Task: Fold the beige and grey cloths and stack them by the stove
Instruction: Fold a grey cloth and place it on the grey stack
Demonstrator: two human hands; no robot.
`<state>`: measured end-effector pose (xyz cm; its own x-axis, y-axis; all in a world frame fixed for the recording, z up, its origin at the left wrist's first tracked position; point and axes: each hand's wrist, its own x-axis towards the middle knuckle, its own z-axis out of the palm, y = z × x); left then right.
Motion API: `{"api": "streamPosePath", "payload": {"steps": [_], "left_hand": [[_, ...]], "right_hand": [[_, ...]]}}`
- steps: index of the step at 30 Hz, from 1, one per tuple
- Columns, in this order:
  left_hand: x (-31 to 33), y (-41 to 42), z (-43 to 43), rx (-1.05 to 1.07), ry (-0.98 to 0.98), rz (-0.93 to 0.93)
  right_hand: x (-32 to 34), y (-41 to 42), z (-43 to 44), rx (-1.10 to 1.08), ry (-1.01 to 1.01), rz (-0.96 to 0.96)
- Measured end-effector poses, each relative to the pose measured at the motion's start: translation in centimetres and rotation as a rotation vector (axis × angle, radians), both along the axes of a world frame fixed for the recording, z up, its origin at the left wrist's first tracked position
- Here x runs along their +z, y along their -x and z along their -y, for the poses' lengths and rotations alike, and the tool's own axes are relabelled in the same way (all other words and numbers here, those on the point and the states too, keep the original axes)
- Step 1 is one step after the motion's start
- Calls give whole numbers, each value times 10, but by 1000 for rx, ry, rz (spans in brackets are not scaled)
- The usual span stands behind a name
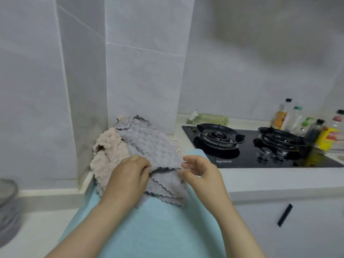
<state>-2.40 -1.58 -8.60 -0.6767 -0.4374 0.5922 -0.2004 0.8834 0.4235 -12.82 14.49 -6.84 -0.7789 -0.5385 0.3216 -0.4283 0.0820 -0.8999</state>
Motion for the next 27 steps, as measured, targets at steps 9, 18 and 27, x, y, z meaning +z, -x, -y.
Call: {"api": "streamPosePath", "payload": {"steps": [9, 18, 27], "left_hand": [[37, -13, -29, -64, -14, -188], [70, 19, -16, -184, -103, -333], [86, 16, 24, -134, -168, -394]], "right_hand": [[7, -14, -10, -26, -53, -54], [0, 14, 28, -112, -25, -140], [34, 53, 63, -178, 107, -300]]}}
